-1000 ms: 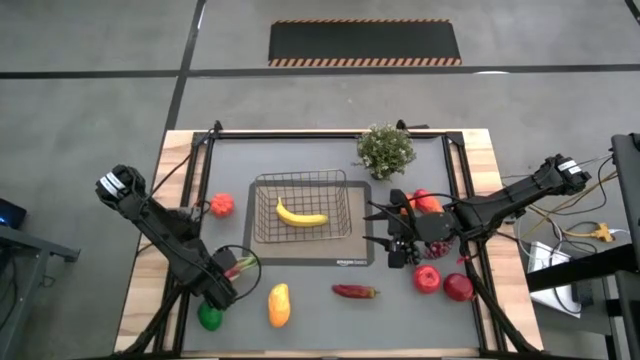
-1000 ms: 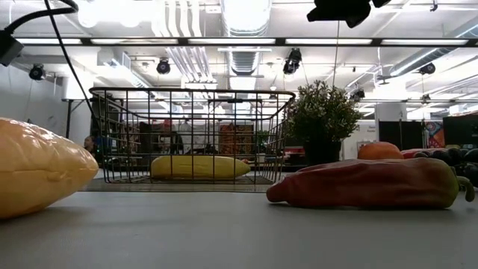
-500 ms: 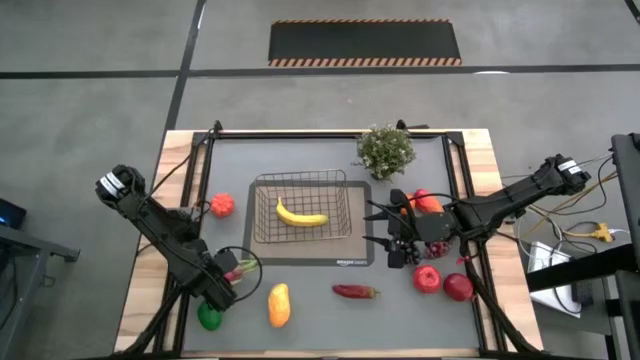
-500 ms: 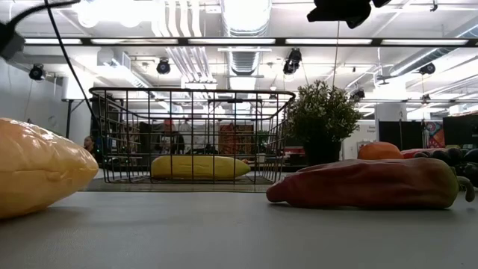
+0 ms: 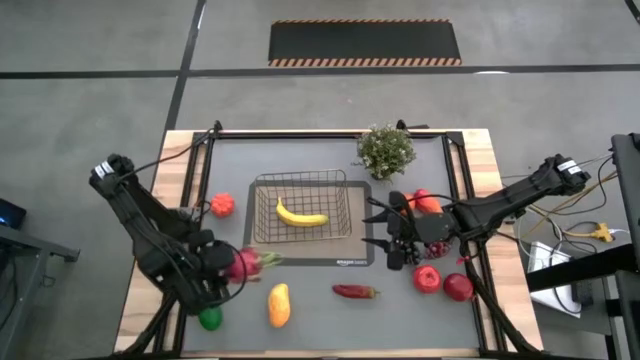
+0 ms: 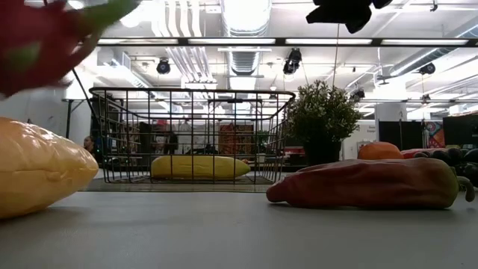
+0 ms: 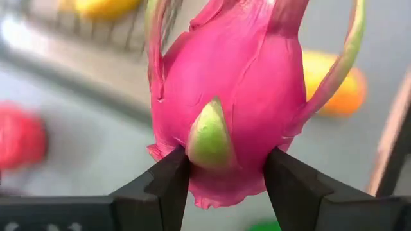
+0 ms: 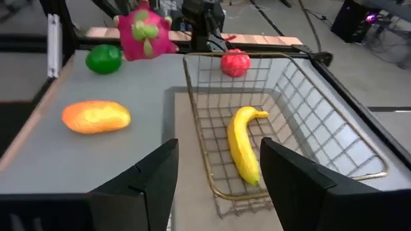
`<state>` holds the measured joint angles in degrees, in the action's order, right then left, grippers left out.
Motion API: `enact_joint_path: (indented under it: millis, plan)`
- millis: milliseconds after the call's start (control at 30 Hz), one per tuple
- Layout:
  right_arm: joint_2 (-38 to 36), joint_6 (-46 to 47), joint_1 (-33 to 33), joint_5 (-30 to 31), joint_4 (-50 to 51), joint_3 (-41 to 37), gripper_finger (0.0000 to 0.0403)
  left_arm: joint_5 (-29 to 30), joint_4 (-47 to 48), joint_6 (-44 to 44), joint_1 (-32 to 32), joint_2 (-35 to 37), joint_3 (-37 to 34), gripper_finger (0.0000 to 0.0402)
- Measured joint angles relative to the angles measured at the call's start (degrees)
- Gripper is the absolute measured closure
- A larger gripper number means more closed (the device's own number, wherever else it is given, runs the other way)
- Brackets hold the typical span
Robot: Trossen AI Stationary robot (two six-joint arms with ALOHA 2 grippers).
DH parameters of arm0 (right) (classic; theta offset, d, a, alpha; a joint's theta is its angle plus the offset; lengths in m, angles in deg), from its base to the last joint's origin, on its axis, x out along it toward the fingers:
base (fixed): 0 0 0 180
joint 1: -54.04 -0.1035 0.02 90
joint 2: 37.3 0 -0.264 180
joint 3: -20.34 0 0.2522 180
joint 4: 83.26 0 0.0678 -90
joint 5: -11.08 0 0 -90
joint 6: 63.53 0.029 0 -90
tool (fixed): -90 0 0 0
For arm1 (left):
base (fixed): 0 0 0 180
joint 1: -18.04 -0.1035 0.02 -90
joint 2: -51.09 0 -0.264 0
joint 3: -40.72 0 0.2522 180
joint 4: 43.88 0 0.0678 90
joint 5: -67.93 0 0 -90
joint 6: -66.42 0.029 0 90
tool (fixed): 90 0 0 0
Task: Build produce basket
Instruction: Put the dragon fruit into the wire basket
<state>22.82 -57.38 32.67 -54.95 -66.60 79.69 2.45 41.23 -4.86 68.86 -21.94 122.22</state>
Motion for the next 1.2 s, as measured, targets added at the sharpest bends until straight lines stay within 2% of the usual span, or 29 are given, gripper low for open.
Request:
enact_joint_path:
  millis: [233, 367, 467, 633, 833, 1200]
  plan:
    - [1.4, -3.4, 0.0, -0.6, -11.0, -1.1, 0.0146, 15.8, -14.1, 16.9, 0.1, 1.5, 0.1, 0.0238]
    - [5.4, -9.5, 0.0, -4.3, -22.2, -1.1, 0.0109, 26.3, -22.2, 26.8, -0.4, 1.7, -0.6, 0.0238]
    - [8.6, -13.7, 0.0, -6.3, -31.2, -1.1, 0.0086, 33.8, -26.1, 29.4, -1.6, 1.7, -0.7, 0.0238]
    - [12.6, -17.4, 0.4, -6.6, -39.7, 0.3, 0.006, 43.5, -29.5, 29.8, -4.4, 1.6, -1.5, 0.0238]
    - [16.8, -19.3, 2.0, -6.4, -42.6, 4.2, 0.0057, 46.4, -32.2, 29.9, -9.1, -1.3, -1.7, 0.0238]
    - [22.7, -18.3, 6.4, -5.7, -40.2, 13.4, 0.0062, 46.5, -39.9, 30.2, -14.0, -7.0, -1.7, 0.0238]
